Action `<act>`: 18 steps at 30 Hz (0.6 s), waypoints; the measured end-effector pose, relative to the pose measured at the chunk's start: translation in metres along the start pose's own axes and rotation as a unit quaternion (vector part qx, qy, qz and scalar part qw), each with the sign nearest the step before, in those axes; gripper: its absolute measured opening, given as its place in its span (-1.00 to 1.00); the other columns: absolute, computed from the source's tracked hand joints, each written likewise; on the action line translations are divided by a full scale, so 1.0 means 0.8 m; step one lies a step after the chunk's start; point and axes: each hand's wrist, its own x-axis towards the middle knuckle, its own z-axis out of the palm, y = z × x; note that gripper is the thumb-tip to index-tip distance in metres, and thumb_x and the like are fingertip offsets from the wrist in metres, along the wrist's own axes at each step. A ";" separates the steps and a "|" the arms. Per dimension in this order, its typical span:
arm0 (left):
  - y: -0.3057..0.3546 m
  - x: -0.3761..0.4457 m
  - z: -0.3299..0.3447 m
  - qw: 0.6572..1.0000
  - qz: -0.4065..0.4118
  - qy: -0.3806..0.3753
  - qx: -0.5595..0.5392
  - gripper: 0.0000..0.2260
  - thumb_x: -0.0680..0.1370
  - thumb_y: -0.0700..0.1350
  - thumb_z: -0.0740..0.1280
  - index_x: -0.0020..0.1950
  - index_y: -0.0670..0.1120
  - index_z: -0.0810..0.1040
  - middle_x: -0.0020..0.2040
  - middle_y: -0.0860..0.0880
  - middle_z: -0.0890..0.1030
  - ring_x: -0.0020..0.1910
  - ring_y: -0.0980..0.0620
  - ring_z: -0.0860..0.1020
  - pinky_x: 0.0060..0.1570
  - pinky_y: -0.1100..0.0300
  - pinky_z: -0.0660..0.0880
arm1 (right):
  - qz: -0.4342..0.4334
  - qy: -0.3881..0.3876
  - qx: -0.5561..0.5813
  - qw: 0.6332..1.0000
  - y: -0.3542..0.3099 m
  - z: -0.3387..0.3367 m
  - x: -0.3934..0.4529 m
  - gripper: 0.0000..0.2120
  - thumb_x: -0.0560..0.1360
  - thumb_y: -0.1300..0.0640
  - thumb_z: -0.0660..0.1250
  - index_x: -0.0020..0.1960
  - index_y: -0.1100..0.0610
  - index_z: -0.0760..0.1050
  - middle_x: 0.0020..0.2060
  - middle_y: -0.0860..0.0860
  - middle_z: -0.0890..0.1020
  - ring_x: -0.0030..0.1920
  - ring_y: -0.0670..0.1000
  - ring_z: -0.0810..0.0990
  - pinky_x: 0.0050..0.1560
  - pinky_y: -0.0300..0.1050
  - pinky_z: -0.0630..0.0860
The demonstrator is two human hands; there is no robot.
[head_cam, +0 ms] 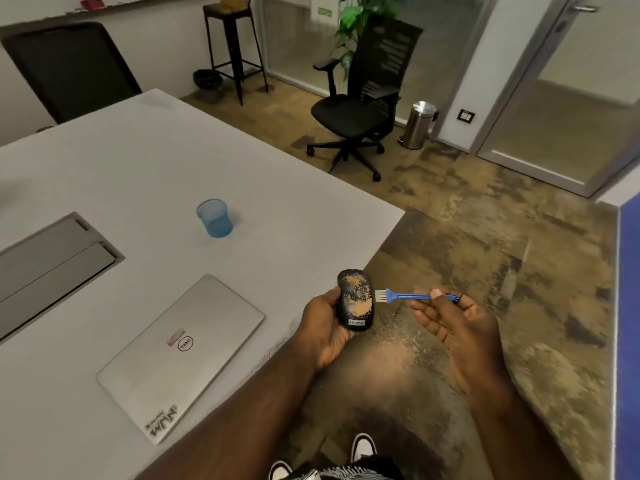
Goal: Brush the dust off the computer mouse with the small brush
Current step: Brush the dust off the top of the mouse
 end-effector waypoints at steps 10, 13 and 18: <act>-0.074 0.027 0.085 0.999 -0.016 0.008 0.036 -0.69 0.67 -0.10 0.05 0.10 -0.26 0.51 -0.08 -0.24 0.66 -0.04 -0.16 0.59 0.07 -0.10 0.48 | -0.029 0.039 -0.033 0.998 -0.040 -0.091 0.025 -0.91 0.57 0.29 0.31 -0.05 0.17 0.58 -0.21 0.13 0.73 -0.22 0.02 0.75 -0.20 -0.22 0.65; -0.093 0.036 0.108 0.999 -0.018 0.005 0.038 -0.70 0.67 -0.10 0.06 0.07 -0.25 0.50 -0.02 -0.27 0.63 -0.04 -0.19 0.59 0.07 -0.14 0.48 | -0.033 0.034 -0.041 0.998 -0.049 -0.115 0.041 -0.89 0.58 0.30 0.30 -0.06 0.17 0.58 -0.24 0.10 0.73 -0.24 -0.01 0.74 -0.21 -0.24 0.64; -0.119 0.061 0.131 0.999 -0.012 0.013 0.042 -0.66 0.67 -0.08 0.04 0.26 -0.25 0.47 0.04 -0.24 0.63 -0.03 -0.14 0.61 0.02 -0.11 0.53 | -0.046 0.024 -0.059 0.997 -0.060 -0.150 0.063 -0.86 0.58 0.32 0.29 -0.07 0.16 0.59 -0.25 0.09 0.72 -0.24 -0.01 0.74 -0.19 -0.22 0.66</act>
